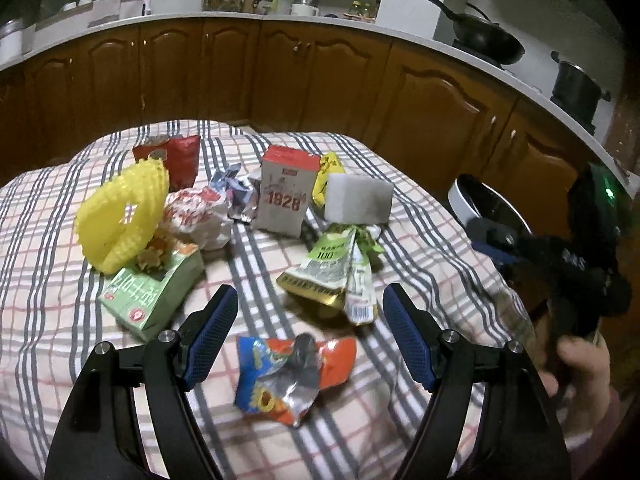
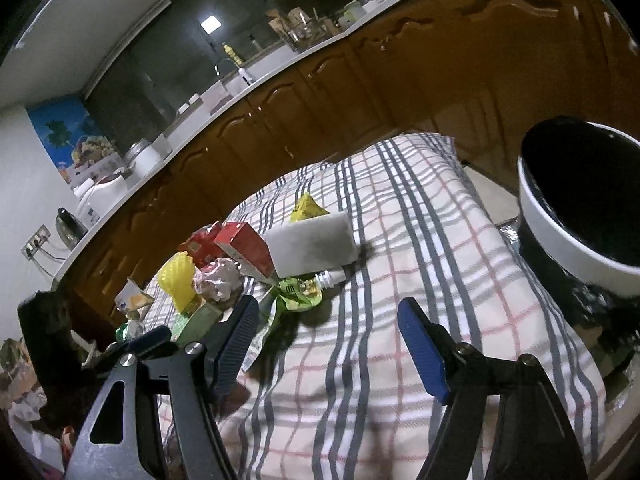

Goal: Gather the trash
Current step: 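Grasp the orange snack wrapper with the left tool while the right tool grasps the white sponge, then carry both items over the bin and open both tools to drop them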

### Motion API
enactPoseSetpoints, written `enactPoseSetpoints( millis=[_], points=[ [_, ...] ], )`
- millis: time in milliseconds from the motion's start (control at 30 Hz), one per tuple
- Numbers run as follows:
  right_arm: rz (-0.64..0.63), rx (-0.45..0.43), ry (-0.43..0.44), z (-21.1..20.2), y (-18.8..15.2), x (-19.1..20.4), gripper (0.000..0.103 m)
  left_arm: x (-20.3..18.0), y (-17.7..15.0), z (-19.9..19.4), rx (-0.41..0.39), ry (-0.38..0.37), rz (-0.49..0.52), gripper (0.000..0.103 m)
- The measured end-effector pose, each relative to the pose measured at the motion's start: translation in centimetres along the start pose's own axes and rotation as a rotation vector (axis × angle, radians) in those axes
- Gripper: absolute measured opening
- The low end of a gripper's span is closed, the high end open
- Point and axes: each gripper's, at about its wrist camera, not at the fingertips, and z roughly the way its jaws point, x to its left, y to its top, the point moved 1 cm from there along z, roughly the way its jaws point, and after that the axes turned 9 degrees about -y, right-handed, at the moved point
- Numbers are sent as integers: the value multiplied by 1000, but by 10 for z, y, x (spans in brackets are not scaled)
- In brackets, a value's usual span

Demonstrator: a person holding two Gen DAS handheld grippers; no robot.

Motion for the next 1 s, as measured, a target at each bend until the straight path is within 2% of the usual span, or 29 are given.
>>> enactPoseSetpoints(
  millis=[233,500,567,600,633,700,800,833,867,900,1000],
  points=[
    [-55,25,13,21,18,8,74,7,-13,-8,75,-87,21,77],
    [-115,68,13,58,43,9,74,3,-37,17,173,-54,87,76],
    [-116,92,24,69,48,9,74,4,-41,22,178,-42,92,61],
    [-118,106,33,76,50,9,74,6,-42,24,189,-44,82,42],
    [-119,112,38,80,51,8,74,8,-42,27,197,-49,67,29],
    [-115,136,56,93,54,7,74,15,-43,28,192,-59,41,22],
    [-125,154,64,107,54,7,74,17,-41,24,170,-57,35,17],
    [-130,155,68,108,53,8,71,18,-40,22,161,-53,34,16],
    [-132,152,75,108,51,9,55,18,-38,19,151,-53,34,14],
    [-133,154,73,108,50,9,23,19,-35,15,135,-54,32,14],
    [-131,132,71,97,46,8,16,19,-26,5,95,-57,20,14]
  ],
)
